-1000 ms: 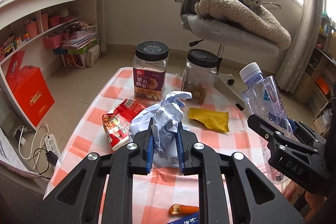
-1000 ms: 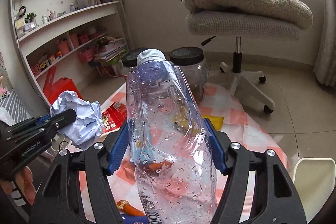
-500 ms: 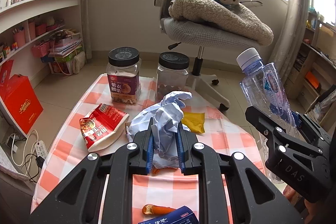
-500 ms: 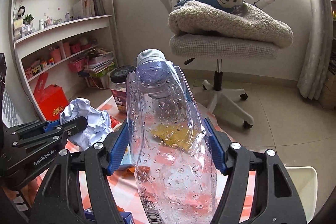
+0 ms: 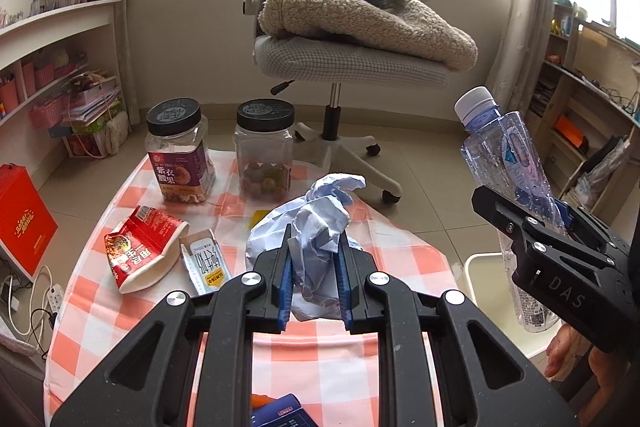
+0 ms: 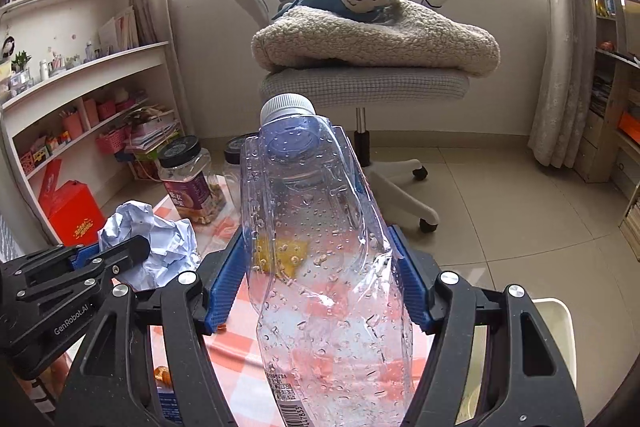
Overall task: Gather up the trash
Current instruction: 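Carry the bottle into the bin with the right tool while the left tool holds the paper ball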
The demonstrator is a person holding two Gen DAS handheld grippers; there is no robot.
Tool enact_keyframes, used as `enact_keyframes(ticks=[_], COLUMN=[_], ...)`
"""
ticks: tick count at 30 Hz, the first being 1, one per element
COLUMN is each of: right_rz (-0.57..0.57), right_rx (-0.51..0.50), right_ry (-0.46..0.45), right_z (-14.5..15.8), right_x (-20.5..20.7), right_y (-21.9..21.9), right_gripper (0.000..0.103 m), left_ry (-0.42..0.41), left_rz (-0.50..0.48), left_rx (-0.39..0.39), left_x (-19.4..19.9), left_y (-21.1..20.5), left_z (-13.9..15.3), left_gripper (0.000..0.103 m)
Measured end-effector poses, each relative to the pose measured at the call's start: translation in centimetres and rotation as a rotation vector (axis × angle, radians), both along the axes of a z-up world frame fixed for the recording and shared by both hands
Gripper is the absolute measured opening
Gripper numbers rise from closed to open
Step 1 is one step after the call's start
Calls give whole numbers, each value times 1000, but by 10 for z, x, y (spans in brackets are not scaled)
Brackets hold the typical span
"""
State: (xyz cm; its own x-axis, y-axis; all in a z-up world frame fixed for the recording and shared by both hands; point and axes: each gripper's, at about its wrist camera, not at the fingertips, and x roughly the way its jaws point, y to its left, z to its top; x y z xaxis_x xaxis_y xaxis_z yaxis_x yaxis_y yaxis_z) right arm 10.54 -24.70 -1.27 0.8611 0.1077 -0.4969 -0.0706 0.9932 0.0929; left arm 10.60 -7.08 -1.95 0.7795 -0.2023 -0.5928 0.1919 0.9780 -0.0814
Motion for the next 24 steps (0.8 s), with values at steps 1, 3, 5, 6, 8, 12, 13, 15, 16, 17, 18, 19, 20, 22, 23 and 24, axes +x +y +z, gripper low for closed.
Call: enact_keyframes(ticks=[1, 3, 5, 6, 8, 12, 13, 15, 16, 17, 18, 19, 20, 22, 23, 24], right_rz=[-11, -36, -62, -77, -110, -180, -197, -233, -248, -264, -279, -292, -307, -350, -373, -385], right_rx=[0, -1, 1, 2, 5, 19, 23, 33, 38, 43, 47, 48, 46, 44, 45, 45], right_ry=[3, 6, 9, 11, 18, 40, 45, 54, 58, 61, 66, 74, 83, 80, 70, 64], right_z=[-1, -1, -1, -1, -2, -5, -6, -8, -9, -9, -10, -11, -12, -13, -13, -12], right_x=[-1, -4, -8, -10, -13, -20, -22, -27, -29, -31, -35, -37, -38, -43, -47, -49], right_y=[-6, -17, -31, -37, -52, -85, -94, -112, -120, -128, -135, -143, -149, -162, -169, -175], right_gripper=[65, 65, 65, 65, 65, 65, 65, 65, 65, 65, 65, 66, 72, 88, 90, 90], left_ry=[1, 1, -2, -2, -2, 1, 3, 4, 5, 5, 6, 7, 9, 14, 17, 21], left_rz=[-9, -27, -45, -54, -72, -106, -115, -133, -144, -154, -165, -178, -191, -216, -231, -244], left_rx=[2, 5, 8, 9, 12, 19, 19, 20, 19, 18, 15, 12, 10, 5, 2, -2], left_x=[0, -1, -3, -3, -5, -7, -7, -8, -9, -10, -11, -12, -13, -15, -15, -17], left_y=[-5, -15, -25, -30, -39, -60, -65, -76, -82, -88, -95, -101, -109, -124, -132, -139], left_z=[0, 0, 0, -1, -1, -1, -2, -2, -2, -2, -2, -2, -2, -3, -4, -4], left_gripper=[18, 18, 18, 18, 18, 18, 18, 18, 18, 18, 18, 18, 18, 18, 18, 18])
